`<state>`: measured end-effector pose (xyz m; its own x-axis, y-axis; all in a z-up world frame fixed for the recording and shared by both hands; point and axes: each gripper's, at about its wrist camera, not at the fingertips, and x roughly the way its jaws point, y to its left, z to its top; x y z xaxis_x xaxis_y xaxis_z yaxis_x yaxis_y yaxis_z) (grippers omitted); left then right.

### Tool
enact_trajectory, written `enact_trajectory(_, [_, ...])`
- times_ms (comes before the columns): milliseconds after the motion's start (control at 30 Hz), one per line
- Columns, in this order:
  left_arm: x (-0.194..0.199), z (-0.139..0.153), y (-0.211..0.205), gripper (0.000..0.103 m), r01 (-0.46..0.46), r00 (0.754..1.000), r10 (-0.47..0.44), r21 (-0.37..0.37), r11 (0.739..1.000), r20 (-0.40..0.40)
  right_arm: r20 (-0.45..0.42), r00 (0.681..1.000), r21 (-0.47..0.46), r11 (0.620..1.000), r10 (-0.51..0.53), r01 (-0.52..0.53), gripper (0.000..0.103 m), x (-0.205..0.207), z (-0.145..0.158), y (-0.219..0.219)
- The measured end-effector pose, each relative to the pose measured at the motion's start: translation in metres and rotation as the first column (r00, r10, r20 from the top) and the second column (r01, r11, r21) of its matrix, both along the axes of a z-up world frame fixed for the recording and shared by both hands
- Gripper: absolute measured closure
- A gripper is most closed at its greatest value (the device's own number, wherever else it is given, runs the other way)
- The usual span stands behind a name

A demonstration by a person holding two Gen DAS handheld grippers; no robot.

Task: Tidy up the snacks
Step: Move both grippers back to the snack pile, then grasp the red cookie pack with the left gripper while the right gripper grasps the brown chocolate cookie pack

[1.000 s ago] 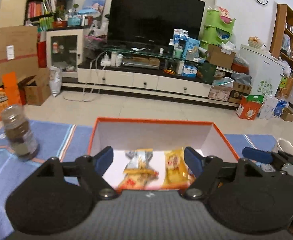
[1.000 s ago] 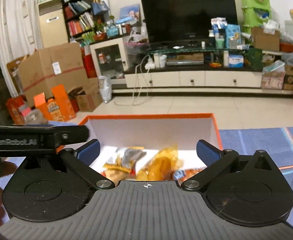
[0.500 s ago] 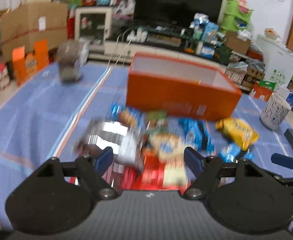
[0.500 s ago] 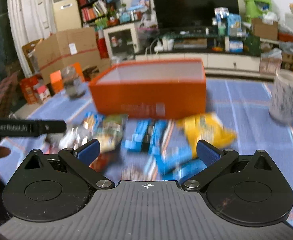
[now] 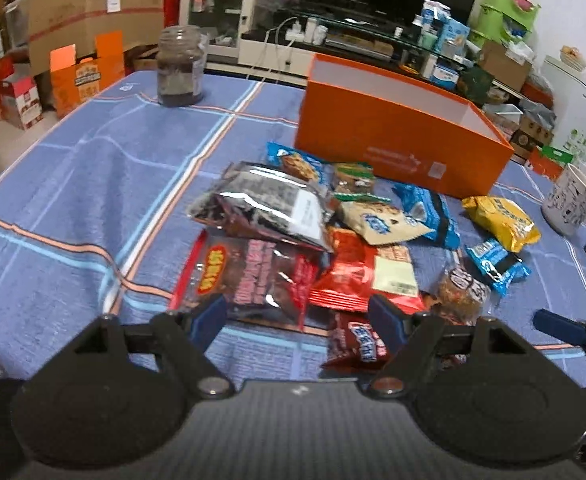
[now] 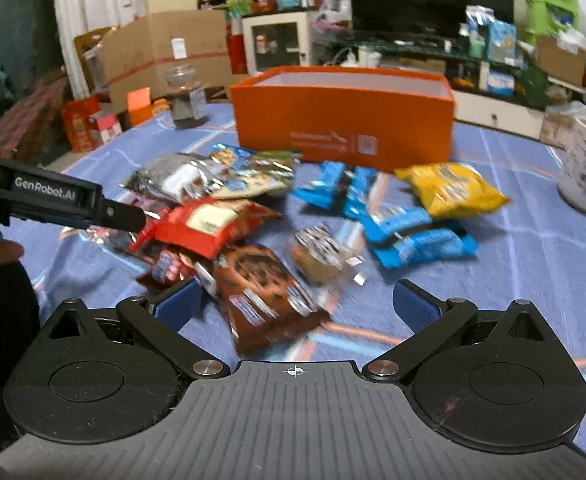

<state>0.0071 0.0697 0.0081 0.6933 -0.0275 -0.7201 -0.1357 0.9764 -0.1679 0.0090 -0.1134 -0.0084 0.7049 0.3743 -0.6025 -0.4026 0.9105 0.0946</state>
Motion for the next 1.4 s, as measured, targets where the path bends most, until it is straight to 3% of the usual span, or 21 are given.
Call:
enact_trajectory(133, [-0.001, -0.003, 0.007, 0.026, -0.008, 1.0, 0.008, -0.02, 1.0, -0.01, -0.032, 0.999, -0.084, 0.996, 0.025, -0.028, 0.007, 0.017, -0.011, 0.028])
enact_trajectory(267, [0.001, -0.008, 0.006, 0.026, 0.003, 1.0, -0.004, -0.027, 1.0, -0.028, -0.071, 0.997, -0.176, 0.984, -0.023, 0.011, 0.007, 0.03, -0.03, 0.031])
enact_trajectory(367, [0.002, -0.011, 0.005, 0.026, 0.017, 0.999, -0.019, -0.037, 0.999, -0.035, -0.137, 0.987, -0.123, 0.99, -0.087, 0.07, 0.006, 0.036, -0.038, 0.007])
enact_trajectory(600, [0.002, -0.018, -0.011, 0.026, 0.086, 0.995, -0.088, -0.037, 0.996, -0.052, -0.135, 0.967, -0.101, 0.974, -0.218, 0.205, 0.007, 0.025, -0.039, -0.042])
enact_trajectory(867, [0.015, -0.032, -0.048, 0.026, 0.198, 0.979, -0.199, -0.035, 0.98, -0.034, -0.098, 0.968, 0.005, 0.972, -0.232, 0.234, 0.006, 0.019, -0.018, -0.06])
enact_trajectory(933, [0.026, -0.037, -0.058, 0.026, 0.197, 0.98, -0.197, 0.005, 0.98, -0.039, -0.113, 0.966, 0.043, 0.97, -0.231, 0.237, 0.006, 0.021, -0.017, -0.065])
enact_trajectory(1033, [0.035, -0.046, -0.067, 0.041, 0.184, 0.981, -0.179, 0.077, 0.98, -0.071, -0.125, 0.965, 0.061, 0.969, -0.231, 0.24, 0.006, 0.021, -0.018, -0.068])
enact_trajectory(1167, [0.023, -0.047, -0.062, 0.046, 0.224, 0.974, -0.216, 0.136, 0.965, -0.07, -0.144, 0.959, 0.054, 0.966, -0.244, 0.254, 0.006, 0.025, -0.021, -0.072])
enact_trajectory(1300, [0.001, -0.045, -0.044, 0.045, 0.251, 0.967, -0.242, 0.13, 0.959, -0.086, -0.122, 0.973, 0.079, 0.976, -0.195, 0.205, 0.006, 0.025, -0.017, -0.066])
enact_trajectory(1400, [-0.002, -0.045, -0.029, 0.039, 0.216, 0.975, -0.21, 0.091, 0.972, -0.077, -0.061, 0.987, 0.072, 0.986, -0.146, 0.15, 0.006, 0.034, -0.012, -0.052])
